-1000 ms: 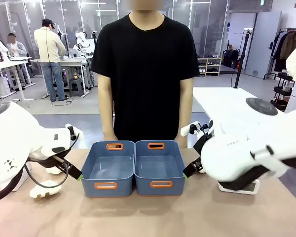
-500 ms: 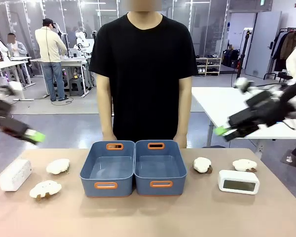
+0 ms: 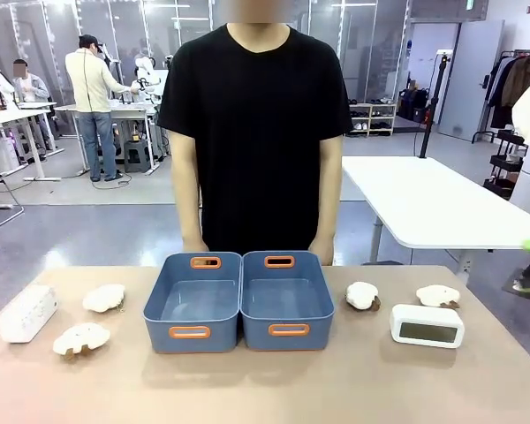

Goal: Sort the digital clocks into the basket.
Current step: Pick up the Digital clock from the table and place it into the empty Plastic storage basket.

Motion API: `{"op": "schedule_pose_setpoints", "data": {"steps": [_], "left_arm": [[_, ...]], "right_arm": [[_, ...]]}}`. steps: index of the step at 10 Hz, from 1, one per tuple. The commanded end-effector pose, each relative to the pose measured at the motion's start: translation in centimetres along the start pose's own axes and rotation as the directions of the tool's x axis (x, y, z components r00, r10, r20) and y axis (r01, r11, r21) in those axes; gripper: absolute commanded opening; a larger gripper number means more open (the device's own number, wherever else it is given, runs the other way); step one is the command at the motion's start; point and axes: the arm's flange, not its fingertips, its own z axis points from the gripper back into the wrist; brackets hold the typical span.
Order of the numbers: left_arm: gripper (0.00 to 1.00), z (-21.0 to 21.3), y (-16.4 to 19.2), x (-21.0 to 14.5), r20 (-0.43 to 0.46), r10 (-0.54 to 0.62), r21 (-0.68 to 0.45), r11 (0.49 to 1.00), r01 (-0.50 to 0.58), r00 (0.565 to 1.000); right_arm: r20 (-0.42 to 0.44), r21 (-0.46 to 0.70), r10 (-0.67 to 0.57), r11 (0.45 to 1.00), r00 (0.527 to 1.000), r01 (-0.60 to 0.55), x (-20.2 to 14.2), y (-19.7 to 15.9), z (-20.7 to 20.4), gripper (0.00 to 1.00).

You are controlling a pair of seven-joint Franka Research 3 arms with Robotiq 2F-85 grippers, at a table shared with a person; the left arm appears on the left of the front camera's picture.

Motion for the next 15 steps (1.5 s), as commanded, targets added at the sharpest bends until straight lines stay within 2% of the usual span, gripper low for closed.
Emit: {"op": "schedule_pose_setpoints", "data": {"steps": [1,2,3,4,5,15], "left_arm": [[1.00,4.4,-0.1,-3.5,0.114,0.055,0.072,0.995,-0.064,0.992],[1.00,6.2,-0.1,-4.0,0.146,0.064,0.104,0.991,-0.079,0.987],[1.00,6.0,0.3,-3.7,0.181,0.048,0.118,0.991,-0.070,0.982],[1.00,5.5,-0.5,-3.4,0.162,0.021,0.135,0.990,-0.043,0.987],[1.00,8.3,0.8,-4.9,0.183,0.084,0.112,0.988,-0.106,0.979],[1.00,8.3,0.8,-4.9,0.183,0.084,0.112,0.988,-0.106,0.979]], "right_arm": [[0.137,0.009,-0.044,0.999,0.990,0.043,-2.6,-0.2,3.7,1.00],[0.199,0.003,-0.045,0.999,0.979,0.045,-3.5,-0.4,5.2,1.00],[0.194,-0.007,-0.020,1.000,0.981,0.021,-2.9,-0.2,5.2,1.00],[0.154,-0.008,0.018,1.000,0.988,-0.017,-3.0,0.4,3.8,1.00],[0.191,-0.017,-0.062,0.998,0.980,0.066,-3.6,-1.5,7.4,1.00],[0.191,-0.017,-0.062,0.998,0.980,0.066,-3.6,-1.5,7.4,1.00]]}}
